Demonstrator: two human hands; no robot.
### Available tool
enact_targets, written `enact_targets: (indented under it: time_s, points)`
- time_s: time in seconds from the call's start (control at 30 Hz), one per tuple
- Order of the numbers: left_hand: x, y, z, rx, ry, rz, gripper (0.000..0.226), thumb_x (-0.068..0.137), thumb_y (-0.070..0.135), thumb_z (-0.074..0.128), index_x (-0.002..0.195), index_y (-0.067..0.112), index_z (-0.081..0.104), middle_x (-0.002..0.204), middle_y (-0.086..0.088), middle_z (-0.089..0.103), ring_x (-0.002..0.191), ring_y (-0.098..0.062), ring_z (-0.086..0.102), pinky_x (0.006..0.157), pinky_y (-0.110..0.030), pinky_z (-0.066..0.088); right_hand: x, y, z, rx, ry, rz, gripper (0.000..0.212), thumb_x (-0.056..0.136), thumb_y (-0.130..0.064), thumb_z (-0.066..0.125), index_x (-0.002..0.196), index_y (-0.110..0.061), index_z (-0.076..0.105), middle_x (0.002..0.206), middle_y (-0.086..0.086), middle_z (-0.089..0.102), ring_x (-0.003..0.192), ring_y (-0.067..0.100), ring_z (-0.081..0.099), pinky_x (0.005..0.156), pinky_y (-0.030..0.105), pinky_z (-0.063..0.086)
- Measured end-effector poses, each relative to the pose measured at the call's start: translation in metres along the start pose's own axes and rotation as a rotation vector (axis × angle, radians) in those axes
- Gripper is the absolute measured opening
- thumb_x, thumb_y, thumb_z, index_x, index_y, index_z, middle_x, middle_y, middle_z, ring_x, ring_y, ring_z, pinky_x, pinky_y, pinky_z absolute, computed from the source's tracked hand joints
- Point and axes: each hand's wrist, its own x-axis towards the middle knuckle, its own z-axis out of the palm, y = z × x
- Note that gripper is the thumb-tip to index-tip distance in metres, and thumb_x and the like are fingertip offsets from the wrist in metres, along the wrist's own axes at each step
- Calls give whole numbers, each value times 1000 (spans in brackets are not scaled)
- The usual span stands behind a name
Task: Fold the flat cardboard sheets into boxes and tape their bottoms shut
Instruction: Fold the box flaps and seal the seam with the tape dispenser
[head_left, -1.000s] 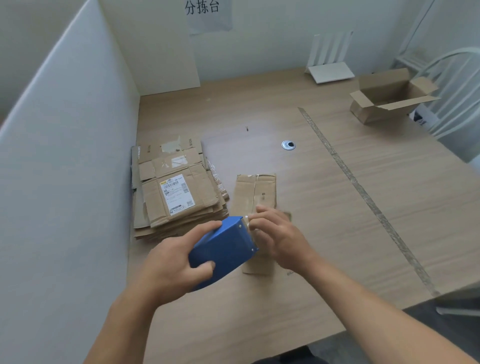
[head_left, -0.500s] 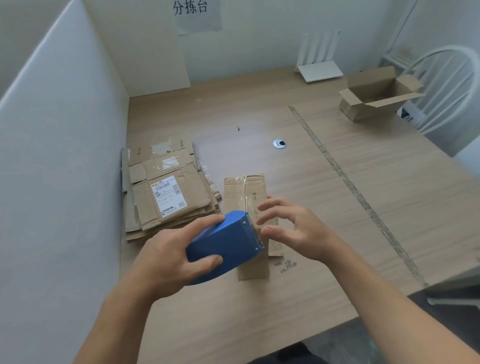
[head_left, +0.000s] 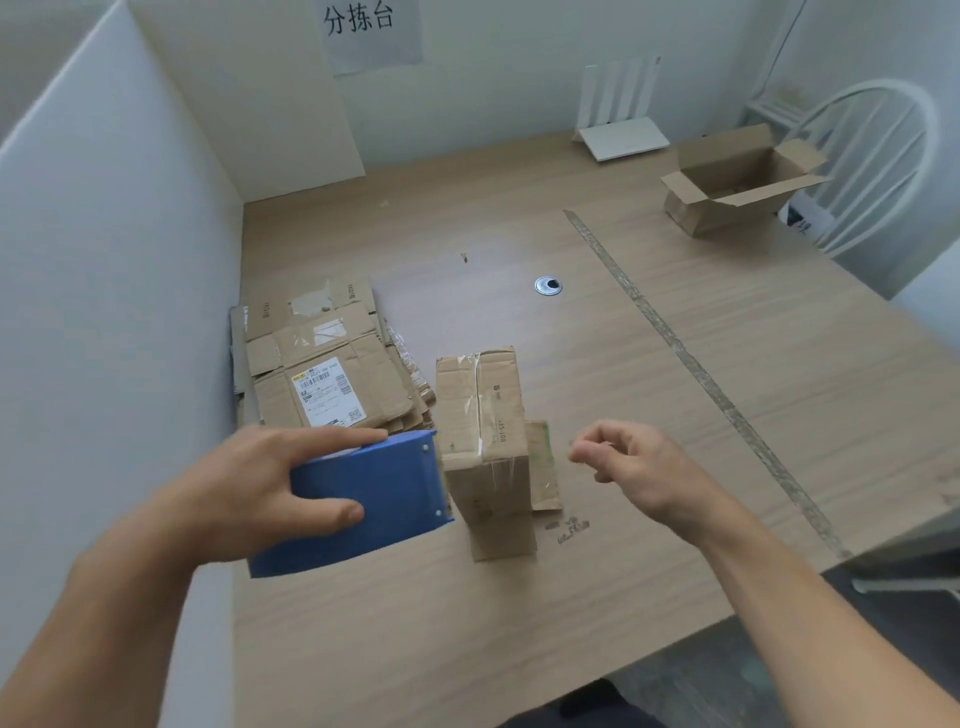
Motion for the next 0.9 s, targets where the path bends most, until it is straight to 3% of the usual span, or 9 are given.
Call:
enact_targets:
  time_s: [0.07, 0.17, 0.23, 0.4, 0.5, 0.6, 0.7, 0.83, 0.9]
  points:
    - [3, -1, -7, -3, -59, -36, 53, 60, 58, 73, 103, 80, 51, 93, 31, 68, 86, 9, 64, 71, -15, 53, 2, -5, 4, 18, -57, 5, 17, 98, -17, 59, 83, -17, 67, 85, 1, 72, 86, 11, 68, 77, 28, 53]
    - [10, 0, -13, 30, -126, -72, 45, 74, 45, 80, 99, 74, 56, 89, 37, 65, 86, 12, 61, 69, -13, 50, 5, -13, 15, 71, -62, -7, 18, 100, -12, 54, 84, -13, 63, 76, -2, 71, 75, 4, 65, 69, 17, 48]
    - [14, -1, -14, 23, -131, -104, 43, 71, 50, 79, 101, 72, 57, 89, 34, 67, 86, 12, 62, 72, -15, 51, 7, -13, 17, 120, -52, 3, 16, 99, -11, 55, 86, -11, 63, 75, -1, 69, 72, 4, 63, 68, 13, 46]
    - [27, -2, -13, 58, -140, -136, 56, 56, 62, 65, 112, 65, 59, 95, 29, 68, 86, 14, 60, 75, -18, 51, 16, -8, 23, 111, 10, 27, 13, 95, -15, 62, 82, -15, 64, 72, -2, 69, 71, 6, 60, 72, 22, 43]
    - [34, -3, -13, 47, -142, -159, 46, 60, 60, 69, 104, 68, 60, 92, 30, 69, 85, 11, 62, 78, -21, 53, 19, -5, 26, 102, 52, 59, 13, 94, -17, 64, 81, -16, 65, 71, -4, 69, 68, 4, 58, 72, 23, 44]
    - [40, -6, -12, 33, -157, -179, 31, 76, 46, 78, 94, 65, 62, 86, 30, 69, 82, 10, 63, 75, -21, 52, 18, -1, 27, 82, 69, 95, 14, 93, -18, 65, 80, -17, 65, 70, -4, 70, 70, 5, 60, 73, 24, 46]
    - [48, -7, -10, 37, -159, -195, 29, 78, 42, 78, 93, 61, 62, 92, 26, 69, 88, 3, 63, 76, -23, 51, 20, 6, 31, 58, 78, 148, 14, 93, -21, 66, 80, -18, 66, 72, -3, 71, 73, 9, 61, 75, 28, 46]
    - [62, -8, -6, 61, -208, -234, 33, 61, 60, 69, 93, 62, 60, 104, 23, 67, 97, -1, 61, 80, -26, 51, 27, 9, 37, 123, 89, 210, 15, 94, -17, 65, 79, -15, 64, 70, -4, 67, 68, 7, 62, 60, 13, 42]
    - [68, -7, -3, 64, -233, -250, 34, 62, 60, 69, 95, 62, 60, 106, 21, 67, 99, -4, 62, 86, -30, 52, 28, 11, 40, 150, 77, 242, 13, 95, -16, 64, 82, -14, 64, 72, -3, 65, 68, 6, 63, 55, 10, 39]
